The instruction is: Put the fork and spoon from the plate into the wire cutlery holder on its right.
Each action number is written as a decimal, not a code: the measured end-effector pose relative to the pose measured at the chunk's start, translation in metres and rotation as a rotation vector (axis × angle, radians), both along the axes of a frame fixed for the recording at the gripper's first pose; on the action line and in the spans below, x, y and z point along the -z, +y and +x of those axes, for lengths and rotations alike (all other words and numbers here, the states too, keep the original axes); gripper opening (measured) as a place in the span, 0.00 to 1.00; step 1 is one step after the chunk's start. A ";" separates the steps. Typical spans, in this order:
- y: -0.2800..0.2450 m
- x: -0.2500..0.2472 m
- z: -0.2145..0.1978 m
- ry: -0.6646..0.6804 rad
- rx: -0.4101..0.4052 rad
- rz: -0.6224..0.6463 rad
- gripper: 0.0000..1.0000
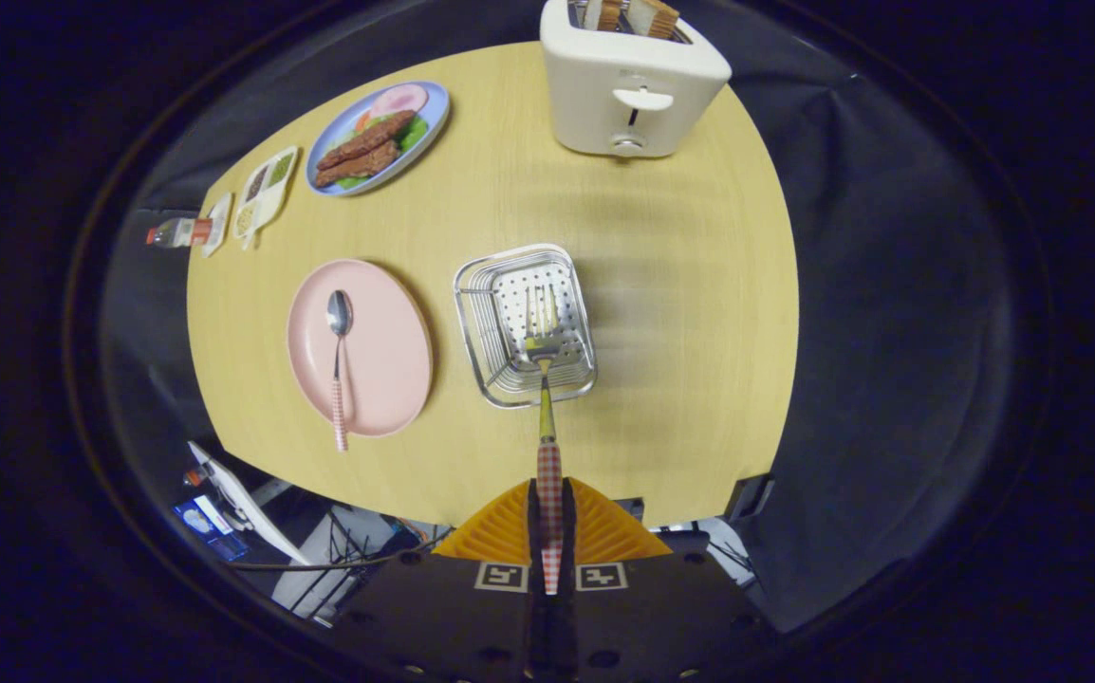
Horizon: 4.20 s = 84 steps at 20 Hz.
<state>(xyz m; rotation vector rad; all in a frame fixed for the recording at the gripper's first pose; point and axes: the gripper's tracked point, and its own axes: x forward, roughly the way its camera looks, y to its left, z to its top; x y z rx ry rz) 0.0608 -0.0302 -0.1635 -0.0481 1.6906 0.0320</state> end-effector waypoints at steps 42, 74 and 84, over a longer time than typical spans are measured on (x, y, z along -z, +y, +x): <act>0.224 0.086 -0.030 -0.798 -0.026 0.235 0.92; 0.121 -0.029 0.003 -0.590 -0.184 0.094 0.04; 0.006 -0.056 0.013 -0.304 -0.084 0.048 0.04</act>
